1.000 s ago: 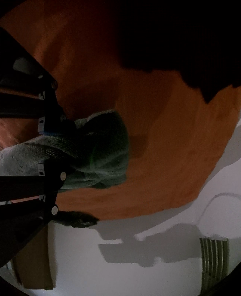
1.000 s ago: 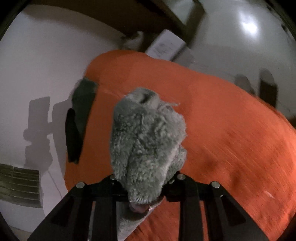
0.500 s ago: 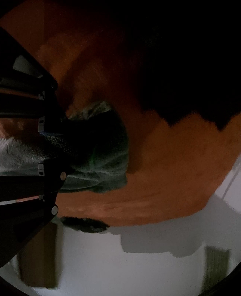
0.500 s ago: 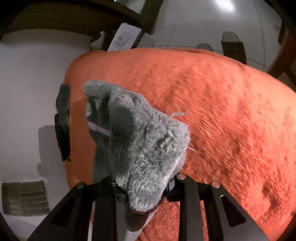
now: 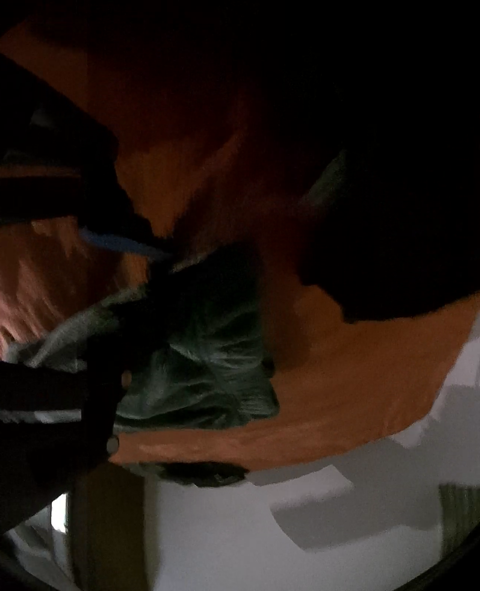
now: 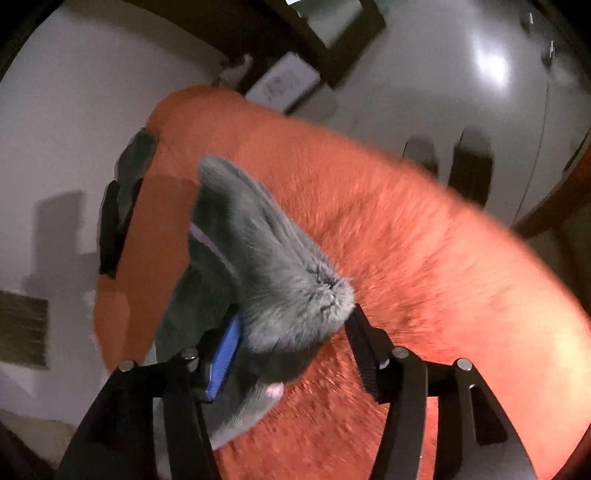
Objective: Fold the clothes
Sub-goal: 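Lower the fleece end onto the bed with the right gripper while the left gripper releases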
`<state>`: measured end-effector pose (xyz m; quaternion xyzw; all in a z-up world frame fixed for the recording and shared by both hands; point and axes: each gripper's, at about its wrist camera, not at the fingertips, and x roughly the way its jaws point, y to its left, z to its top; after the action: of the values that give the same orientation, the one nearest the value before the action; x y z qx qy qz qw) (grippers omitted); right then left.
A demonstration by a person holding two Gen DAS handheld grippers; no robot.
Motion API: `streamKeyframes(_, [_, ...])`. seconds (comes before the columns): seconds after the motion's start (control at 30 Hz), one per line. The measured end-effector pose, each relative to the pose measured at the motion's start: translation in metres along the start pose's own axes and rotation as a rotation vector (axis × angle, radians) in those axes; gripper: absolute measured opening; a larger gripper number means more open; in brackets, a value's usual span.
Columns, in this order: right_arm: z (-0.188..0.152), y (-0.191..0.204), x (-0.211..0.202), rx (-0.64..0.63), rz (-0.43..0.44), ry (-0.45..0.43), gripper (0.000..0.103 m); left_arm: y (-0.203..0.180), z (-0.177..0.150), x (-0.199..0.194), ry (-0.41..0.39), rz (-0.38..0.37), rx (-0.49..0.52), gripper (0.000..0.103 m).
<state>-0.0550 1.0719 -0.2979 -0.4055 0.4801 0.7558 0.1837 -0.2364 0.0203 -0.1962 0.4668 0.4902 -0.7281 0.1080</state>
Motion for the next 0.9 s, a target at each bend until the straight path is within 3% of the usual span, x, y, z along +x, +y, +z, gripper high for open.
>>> streamKeyframes(0.07, [-0.005, 0.017, -0.020, -0.061, 0.020, -0.036, 0.056, 0.008, 0.002, -0.023, -0.034, 0.045, 0.015, 0.049])
streamKeyframes(0.13, [-0.013, 0.041, -0.025, -0.122, 0.065, -0.043, 0.058, 0.017, 0.000, -0.043, -0.106, 0.006, -0.067, 0.049])
streamKeyframes(0.23, [-0.024, 0.084, 0.000, -0.205, 0.139, 0.024, 0.061, 0.012, -0.018, -0.061, -0.191, -0.083, -0.109, 0.049])
streamKeyframes(0.37, [-0.039, 0.131, 0.039, -0.308, 0.172, 0.087, 0.061, -0.064, -0.044, -0.009, -0.051, -0.153, 0.056, 0.055])
streamKeyframes(0.47, [-0.044, 0.134, 0.071, -0.326, 0.041, 0.099, 0.061, -0.127, -0.069, 0.041, 0.072, -0.190, 0.198, 0.055])
streamKeyframes(0.57, [-0.043, 0.104, 0.099, -0.253, -0.096, 0.158, 0.060, -0.165, -0.095, 0.087, 0.154, -0.139, 0.321, 0.055])
streamKeyframes(0.6, [-0.042, 0.089, 0.104, -0.203, -0.107, 0.180, 0.054, -0.174, -0.105, 0.100, 0.178, -0.121, 0.354, 0.055])
streamKeyframes(0.7, [-0.036, 0.059, 0.079, -0.083, 0.024, 0.141, 0.053, -0.195, -0.122, 0.139, 0.235, -0.066, 0.436, 0.055])
streamKeyframes(0.77, [-0.028, 0.052, 0.055, -0.086, 0.035, 0.070, 0.058, -0.195, -0.133, 0.153, 0.237, -0.006, 0.494, 0.055])
streamKeyframes(0.9, [-0.008, 0.043, 0.023, -0.091, 0.068, -0.047, 0.067, -0.191, -0.134, 0.166, 0.217, -0.003, 0.502, 0.057])
